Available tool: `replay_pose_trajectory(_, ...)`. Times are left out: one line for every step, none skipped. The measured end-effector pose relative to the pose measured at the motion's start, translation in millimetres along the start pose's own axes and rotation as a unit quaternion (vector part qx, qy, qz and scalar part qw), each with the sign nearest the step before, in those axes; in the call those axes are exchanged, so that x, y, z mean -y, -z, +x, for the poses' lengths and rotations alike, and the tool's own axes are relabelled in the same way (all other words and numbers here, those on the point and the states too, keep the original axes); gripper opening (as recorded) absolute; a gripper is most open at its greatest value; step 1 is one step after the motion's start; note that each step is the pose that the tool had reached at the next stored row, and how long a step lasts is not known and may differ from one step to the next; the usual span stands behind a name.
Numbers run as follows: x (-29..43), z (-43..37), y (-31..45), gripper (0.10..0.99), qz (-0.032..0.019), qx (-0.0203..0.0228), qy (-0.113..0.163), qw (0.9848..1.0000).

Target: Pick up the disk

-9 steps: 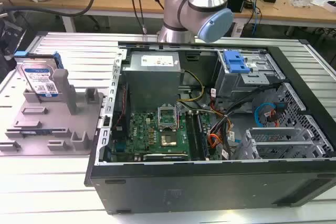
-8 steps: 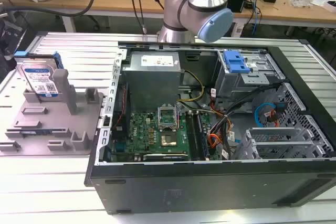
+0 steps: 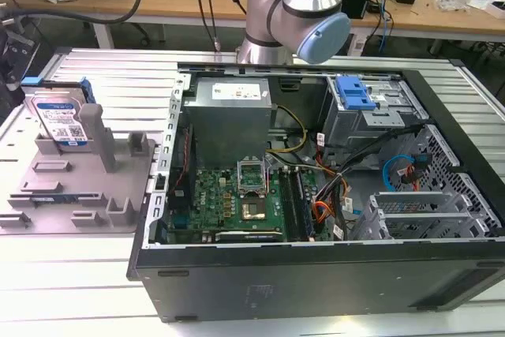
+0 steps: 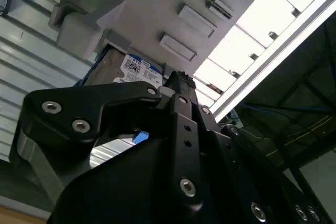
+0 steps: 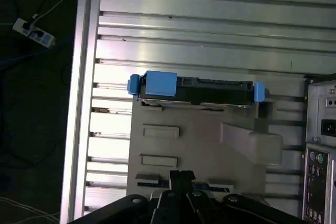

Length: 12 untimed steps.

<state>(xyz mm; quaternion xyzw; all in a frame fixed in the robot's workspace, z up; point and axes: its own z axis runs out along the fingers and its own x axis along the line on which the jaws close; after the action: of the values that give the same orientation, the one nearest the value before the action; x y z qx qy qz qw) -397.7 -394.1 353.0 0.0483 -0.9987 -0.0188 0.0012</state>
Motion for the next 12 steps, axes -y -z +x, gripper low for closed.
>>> replay_pose_trajectory(0.0, 0.0, -0.1, 0.106, 0.0, -0.0011, 0.029, 0.9996)
replay_pose_trajectory(0.1, 0.0, -0.2, 0.106, 0.0, -0.0019, 0.053, 0.9986)
replay_pose_trajectory(0.1, 0.0, -0.2, 0.106, 0.0, -0.0023, 0.062, 0.998)
replay_pose_trajectory(0.1, -0.1, -0.2, 0.106, 0.0, -0.0027, 0.072, 0.9974)
replay_pose_trajectory(0.1, 0.0, -0.3, 0.106, 0.0, -0.0035, 0.093, 0.9957)
replay_pose_trajectory(0.1, 0.0, -0.3, 0.106, 0.0001, -0.004, 0.104, 0.9945)
replay_pose_trajectory(0.1, 0.0, -0.3, 0.106, 0.0, -0.0043, 0.113, 0.9936)
replay_pose_trajectory(0.1, 0.0, -0.4, 0.114, 0.0001, -0.0048, 0.127, 0.9918)
replay_pose_trajectory(0.1, 0.0, -0.5, 0.298, 0.0, -0.0057, 0.15, 0.9887)
replay_pose_trajectory(0.1, 0.0, -0.5, 0.357, 0.0001, -0.0064, 0.17, 0.9855)
replay_pose_trajectory(0.1, 0.0, -0.7, 0.416, 0.0001, -0.0071, 0.189, 0.982)
replay_pose_trajectory(0.1, -0.1, -0.8, 0.478, 0.0001, -0.0075, 0.201, 0.9796)
